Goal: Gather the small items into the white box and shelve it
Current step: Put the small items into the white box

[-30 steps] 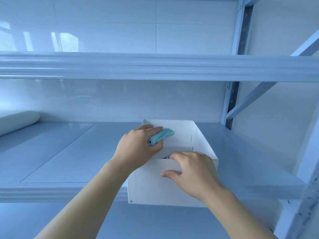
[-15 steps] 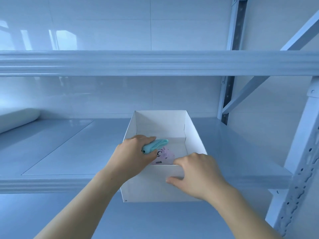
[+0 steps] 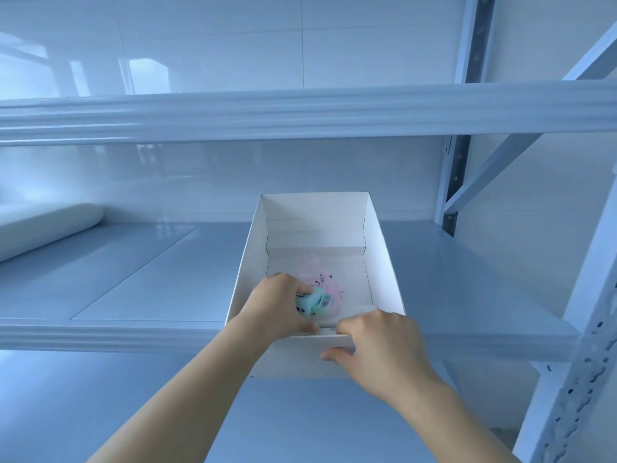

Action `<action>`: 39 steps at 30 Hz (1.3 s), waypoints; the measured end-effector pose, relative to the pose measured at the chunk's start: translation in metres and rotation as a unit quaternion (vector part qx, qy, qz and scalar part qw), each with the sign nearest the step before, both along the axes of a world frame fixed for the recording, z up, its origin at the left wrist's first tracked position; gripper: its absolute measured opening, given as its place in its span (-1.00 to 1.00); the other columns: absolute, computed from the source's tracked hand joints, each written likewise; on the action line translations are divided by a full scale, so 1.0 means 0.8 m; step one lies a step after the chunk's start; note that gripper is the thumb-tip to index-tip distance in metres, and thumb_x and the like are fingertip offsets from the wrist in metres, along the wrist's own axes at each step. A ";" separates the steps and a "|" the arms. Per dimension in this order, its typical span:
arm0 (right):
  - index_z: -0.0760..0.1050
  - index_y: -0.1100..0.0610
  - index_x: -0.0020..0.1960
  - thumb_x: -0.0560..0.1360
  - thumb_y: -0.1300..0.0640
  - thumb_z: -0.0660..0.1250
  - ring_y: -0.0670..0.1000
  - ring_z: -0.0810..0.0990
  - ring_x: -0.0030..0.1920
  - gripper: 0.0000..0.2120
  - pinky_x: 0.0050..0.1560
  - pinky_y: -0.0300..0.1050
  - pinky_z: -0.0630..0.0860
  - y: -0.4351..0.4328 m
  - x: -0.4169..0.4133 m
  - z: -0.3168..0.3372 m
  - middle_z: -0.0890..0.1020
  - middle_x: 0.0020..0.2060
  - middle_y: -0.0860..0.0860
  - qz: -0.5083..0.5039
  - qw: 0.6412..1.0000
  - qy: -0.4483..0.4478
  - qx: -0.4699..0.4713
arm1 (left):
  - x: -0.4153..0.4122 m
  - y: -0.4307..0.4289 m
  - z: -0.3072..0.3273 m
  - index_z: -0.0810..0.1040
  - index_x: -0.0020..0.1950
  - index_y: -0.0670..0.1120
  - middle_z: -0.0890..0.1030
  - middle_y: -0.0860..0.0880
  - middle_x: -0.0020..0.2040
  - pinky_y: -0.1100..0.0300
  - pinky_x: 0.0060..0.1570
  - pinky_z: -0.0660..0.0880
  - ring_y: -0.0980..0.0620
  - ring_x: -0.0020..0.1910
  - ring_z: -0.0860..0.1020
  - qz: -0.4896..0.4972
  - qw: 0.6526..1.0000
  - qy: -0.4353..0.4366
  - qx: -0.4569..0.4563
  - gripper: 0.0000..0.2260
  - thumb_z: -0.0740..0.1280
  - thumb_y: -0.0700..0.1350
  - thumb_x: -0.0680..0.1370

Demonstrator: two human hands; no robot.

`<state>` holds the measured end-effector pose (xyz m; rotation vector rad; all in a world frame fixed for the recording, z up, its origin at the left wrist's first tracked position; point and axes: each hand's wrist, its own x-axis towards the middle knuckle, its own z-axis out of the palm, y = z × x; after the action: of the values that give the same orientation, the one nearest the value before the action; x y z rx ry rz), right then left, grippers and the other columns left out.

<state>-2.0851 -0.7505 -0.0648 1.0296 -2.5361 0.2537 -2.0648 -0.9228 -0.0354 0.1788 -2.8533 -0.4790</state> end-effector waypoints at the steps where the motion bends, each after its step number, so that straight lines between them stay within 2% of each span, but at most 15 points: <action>1: 0.15 0.05 -0.45 0.38 -0.32 0.24 0.06 0.35 -0.38 -0.47 -0.51 -0.17 0.03 0.000 0.000 0.000 0.27 -0.54 -0.05 0.002 1.000 0.000 -0.001 | 0.001 0.000 0.000 0.48 -0.15 -0.06 0.45 -0.04 -0.17 0.27 -0.38 0.28 0.06 -0.28 0.34 -0.021 1.000 -0.018 -0.005 -0.76 0.48 -0.03 0.32; 4: 0.24 0.06 -0.39 0.38 -0.32 0.25 0.06 0.36 -0.37 -0.52 -0.51 -0.19 0.05 0.001 0.001 -0.001 0.29 -0.53 -0.05 0.008 1.000 -0.001 -0.008 | -0.002 0.001 -0.003 0.53 -0.10 -0.08 0.47 -0.03 -0.18 0.19 -0.27 0.35 -0.03 -0.21 0.41 -0.054 0.998 -0.025 -0.003 -0.87 0.40 -0.09 0.41; 7: 0.32 0.06 -0.36 0.38 -0.32 0.25 0.05 0.37 -0.37 -0.54 -0.50 -0.20 0.07 0.001 -0.001 0.000 0.29 -0.54 -0.06 0.001 1.000 0.003 -0.008 | -0.008 0.003 0.003 0.51 -0.11 -0.16 0.47 -0.10 -0.12 0.14 -0.28 0.38 -0.13 -0.14 0.48 0.028 0.998 0.019 -0.060 -0.92 0.35 -0.18 0.44; 10: 0.22 0.08 -0.42 0.36 -0.34 0.27 0.02 0.31 -0.45 -0.48 -0.51 -0.17 0.07 0.000 -0.001 0.004 0.27 -0.57 -0.04 -0.012 1.000 0.009 -0.014 | -0.006 0.005 0.008 0.41 -0.13 0.04 0.50 -0.05 0.00 0.07 -0.10 0.49 -0.08 -0.05 0.46 0.045 0.998 0.042 -0.032 -0.88 0.32 -0.14 0.46; 12: 0.16 0.09 -0.45 0.34 -0.34 0.27 -0.03 0.25 -0.50 -0.44 -0.52 -0.16 0.06 0.000 -0.002 0.006 0.26 -0.58 -0.02 -0.015 1.000 0.010 -0.018 | 0.004 0.005 0.007 0.46 -0.11 0.07 0.54 0.06 0.08 0.09 -0.01 0.50 -0.01 0.02 0.48 0.044 0.994 0.096 -0.010 -0.95 0.24 -0.08 0.52; 14: 0.16 0.09 -0.46 0.33 -0.35 0.27 -0.03 0.25 -0.51 -0.44 -0.52 -0.15 0.06 -0.001 -0.002 0.005 0.27 -0.59 -0.01 -0.015 1.000 0.010 -0.017 | 0.017 0.004 0.002 0.57 -0.01 0.10 0.55 0.16 0.12 0.11 -0.04 0.51 0.07 0.05 0.49 0.030 0.987 0.158 0.002 -0.84 0.19 -0.02 0.55; 17: 0.20 0.08 -0.45 0.31 -0.36 0.28 0.02 0.30 -0.47 -0.46 -0.52 -0.17 0.06 -0.001 -0.002 0.006 0.28 -0.59 -0.02 -0.014 0.999 0.015 -0.030 | 0.041 0.004 -0.007 0.51 -0.15 0.10 0.53 0.17 -0.06 0.12 -0.26 0.50 0.12 -0.13 0.48 -0.030 0.982 0.186 -0.010 -0.80 0.12 0.05 0.54; 20: 0.35 0.03 -0.36 0.28 -0.37 0.30 0.03 0.38 -0.42 -0.54 -0.52 -0.20 0.05 -0.003 -0.003 0.010 0.30 -0.59 -0.05 -0.011 0.998 0.023 -0.061 | 0.055 -0.002 -0.018 0.51 -0.06 0.13 0.54 0.21 -0.02 0.16 -0.29 0.46 0.17 -0.07 0.46 -0.064 0.976 0.180 -0.107 -0.64 -0.03 0.22 0.54; 22: 0.29 0.02 -0.42 0.26 -0.35 0.34 0.03 0.39 -0.43 -0.53 -0.52 -0.19 0.04 -0.004 -0.004 0.010 0.30 -0.60 -0.05 -0.001 0.996 0.029 -0.086 | 0.056 -0.008 -0.022 0.50 0.01 0.13 0.57 0.17 -0.03 0.13 -0.26 0.48 0.14 -0.06 0.48 -0.076 0.971 0.153 -0.169 -0.52 -0.11 0.33 0.48; 25: 0.29 0.01 -0.45 0.22 -0.27 0.42 0.06 0.34 -0.47 -0.56 -0.50 -0.20 0.03 -0.004 -0.006 0.008 0.37 -0.61 -0.04 0.015 0.991 0.060 -0.117 | 0.051 -0.011 -0.021 0.50 0.03 0.12 0.60 0.11 -0.13 0.19 -0.33 0.40 0.07 -0.17 0.51 -0.055 0.968 0.120 -0.214 -0.54 0.02 0.38 0.43; 27: 0.40 0.00 -0.42 0.21 -0.22 0.46 0.05 0.34 -0.47 -0.64 -0.44 -0.16 0.14 -0.004 -0.007 0.007 0.49 -0.56 -0.03 0.020 0.989 0.077 -0.125 | 0.050 -0.010 -0.017 0.51 0.02 0.12 0.60 0.07 -0.21 0.20 -0.40 0.28 0.02 -0.24 0.50 -0.043 0.972 0.098 -0.211 -0.60 0.14 0.36 0.42; 30: 0.35 -0.02 -0.47 0.11 -0.15 0.57 0.05 0.40 -0.49 -0.59 -0.37 -0.13 0.25 -0.004 -0.002 0.011 0.51 -0.57 -0.07 0.020 0.987 0.090 -0.128 | 0.053 -0.009 -0.007 0.51 -0.01 0.11 0.59 0.06 -0.23 0.18 -0.38 0.27 -0.01 -0.26 0.46 -0.058 0.975 0.065 -0.205 -0.70 0.30 0.26 0.39; 33: 0.46 -0.01 -0.37 0.13 -0.15 0.57 0.00 0.45 -0.40 -0.66 -0.22 -0.10 0.13 0.000 -0.002 0.023 0.58 -0.47 -0.12 0.023 0.981 0.104 -0.162 | 0.054 -0.011 0.010 0.40 -0.17 0.11 0.57 0.06 -0.27 0.18 -0.45 0.21 0.00 -0.33 0.36 -0.074 0.973 0.088 -0.202 -0.73 0.35 0.25 0.37; 36: 0.49 -0.03 -0.23 0.21 -0.21 0.50 -0.05 0.44 -0.31 -0.67 -0.22 -0.10 0.02 0.004 -0.008 0.034 0.58 -0.38 -0.16 0.034 0.977 0.113 -0.176 | 0.053 -0.009 0.025 0.26 -0.23 0.16 0.46 0.10 -0.35 0.24 -0.51 0.12 0.00 -0.35 0.36 -0.079 0.970 0.103 -0.204 -0.68 0.36 0.26 0.34; 39: 0.47 -0.06 -0.19 0.25 -0.25 0.44 -0.07 0.42 -0.27 -0.68 -0.19 -0.10 0.05 0.007 -0.009 0.031 0.56 -0.34 -0.17 0.036 0.983 0.086 -0.156 | 0.053 -0.003 0.020 0.36 -0.15 0.13 0.52 0.09 -0.29 0.26 -0.49 0.10 0.00 -0.34 0.35 -0.067 0.971 0.107 -0.205 -0.70 0.37 0.26 0.34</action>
<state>-2.0921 -0.7448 -0.0396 0.9742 -2.2185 0.5400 -2.0223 -0.9251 -0.0196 -0.1343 -2.6861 0.0731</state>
